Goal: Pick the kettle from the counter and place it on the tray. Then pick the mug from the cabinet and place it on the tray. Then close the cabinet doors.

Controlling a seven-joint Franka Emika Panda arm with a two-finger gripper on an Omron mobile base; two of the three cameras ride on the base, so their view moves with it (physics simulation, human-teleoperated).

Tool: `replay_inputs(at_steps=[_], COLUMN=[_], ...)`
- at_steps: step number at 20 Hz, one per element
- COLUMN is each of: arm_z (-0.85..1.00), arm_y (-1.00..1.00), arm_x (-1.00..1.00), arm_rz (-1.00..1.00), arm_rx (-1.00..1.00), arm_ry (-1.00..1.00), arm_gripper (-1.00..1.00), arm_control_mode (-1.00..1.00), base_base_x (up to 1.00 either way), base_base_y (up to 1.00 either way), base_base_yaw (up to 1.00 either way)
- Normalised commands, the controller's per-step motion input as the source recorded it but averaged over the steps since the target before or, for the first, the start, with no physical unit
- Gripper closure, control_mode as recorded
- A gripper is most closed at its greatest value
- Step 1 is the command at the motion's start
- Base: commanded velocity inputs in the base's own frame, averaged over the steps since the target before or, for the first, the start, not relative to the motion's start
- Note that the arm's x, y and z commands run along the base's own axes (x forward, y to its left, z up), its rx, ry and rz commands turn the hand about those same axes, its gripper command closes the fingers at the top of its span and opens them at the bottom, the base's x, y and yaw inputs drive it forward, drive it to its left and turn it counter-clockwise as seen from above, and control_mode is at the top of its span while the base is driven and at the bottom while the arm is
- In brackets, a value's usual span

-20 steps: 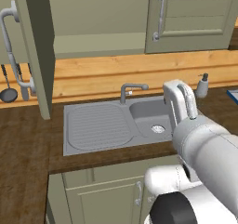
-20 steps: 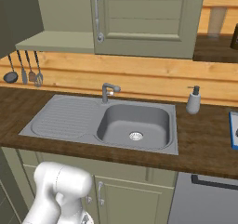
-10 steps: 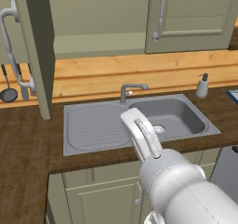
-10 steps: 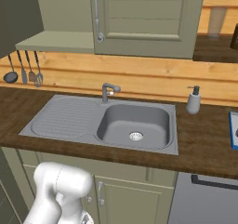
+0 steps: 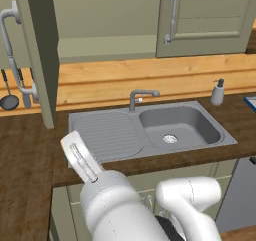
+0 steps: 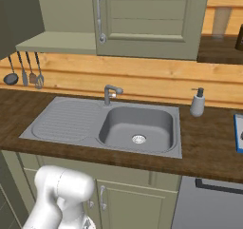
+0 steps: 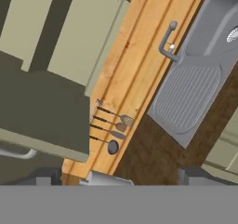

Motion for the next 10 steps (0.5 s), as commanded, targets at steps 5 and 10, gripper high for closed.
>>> replay_inputs(at_steps=[5,10], arm_z=[0.0,0.0], arm_y=[0.63,0.59], arm_x=[0.65,0.63], arm_rz=[-0.01,-0.01], arm_rx=[0.0,0.0], arm_ry=[0.0,0.02], arm_gripper=[-1.0,-1.0], arm_control_mode=[-1.0,-1.0], base_base_x=[0.0,0.0], base_base_y=[0.0,0.0], base_base_yaw=[0.0,0.0])
